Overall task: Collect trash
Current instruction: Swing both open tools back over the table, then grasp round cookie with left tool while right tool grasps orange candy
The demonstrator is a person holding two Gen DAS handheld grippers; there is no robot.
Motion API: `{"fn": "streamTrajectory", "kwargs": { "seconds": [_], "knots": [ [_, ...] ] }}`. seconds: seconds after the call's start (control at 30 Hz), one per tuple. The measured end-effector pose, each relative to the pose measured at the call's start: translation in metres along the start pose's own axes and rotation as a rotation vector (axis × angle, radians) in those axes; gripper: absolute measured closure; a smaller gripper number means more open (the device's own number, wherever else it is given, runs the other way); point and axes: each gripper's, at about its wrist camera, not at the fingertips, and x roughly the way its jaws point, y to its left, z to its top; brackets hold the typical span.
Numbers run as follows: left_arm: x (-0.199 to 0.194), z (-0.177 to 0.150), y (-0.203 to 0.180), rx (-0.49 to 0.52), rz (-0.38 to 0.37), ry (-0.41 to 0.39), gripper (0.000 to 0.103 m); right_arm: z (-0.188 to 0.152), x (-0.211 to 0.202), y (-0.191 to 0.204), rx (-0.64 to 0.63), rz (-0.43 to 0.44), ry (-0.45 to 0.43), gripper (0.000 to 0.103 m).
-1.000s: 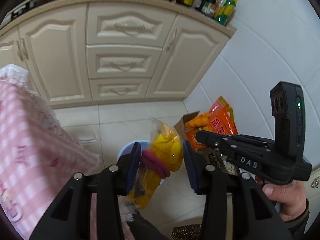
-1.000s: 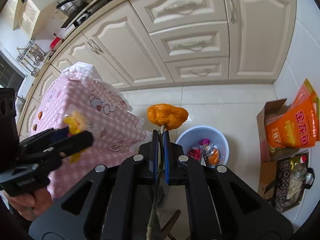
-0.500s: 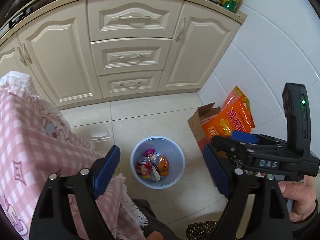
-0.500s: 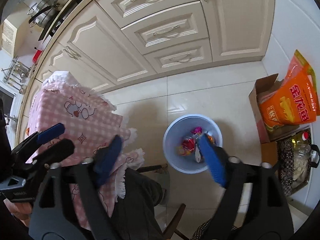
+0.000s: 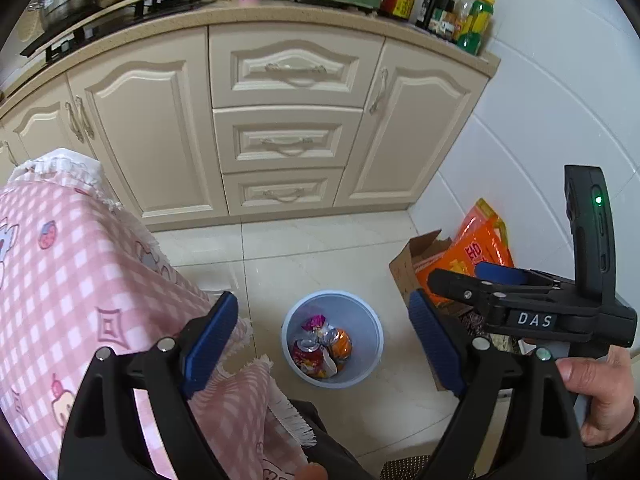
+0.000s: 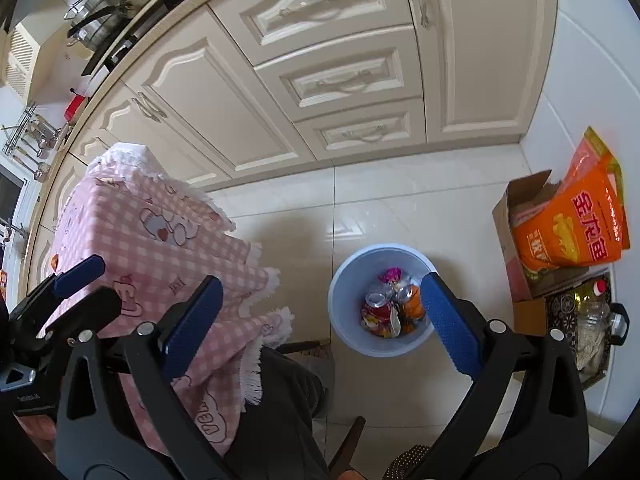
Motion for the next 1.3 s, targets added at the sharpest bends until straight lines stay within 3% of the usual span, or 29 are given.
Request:
{"fn": "streamTrajectory", "kwargs": {
  "seconds": [0.37, 0.8, 1.03, 1.3],
  "knots": [
    [-0.072, 0.001, 0.038, -0.067, 0.079, -0.160, 0.018, 0.021, -0.026, 0.092, -0.133, 0.103, -0.083, 0.006],
    [-0.174, -0.039, 0.155, -0.229, 0.323, -0.336, 0.012, 0.021, -0.026, 0.254, -0.375, 0.273, -0.105, 0.006],
    [-0.203, -0.081, 0.239, -0.346, 0.464, -0.323, 0.012, 0.007, 0.002, 0.340, -0.523, 0.314, -0.069, 0.006],
    [-0.200, -0.117, 0.309, -0.442, 0.563, -0.246, 0.011, -0.016, 0.041, 0.405, -0.635, 0.330, -0.006, 0.006]
  ]
}}
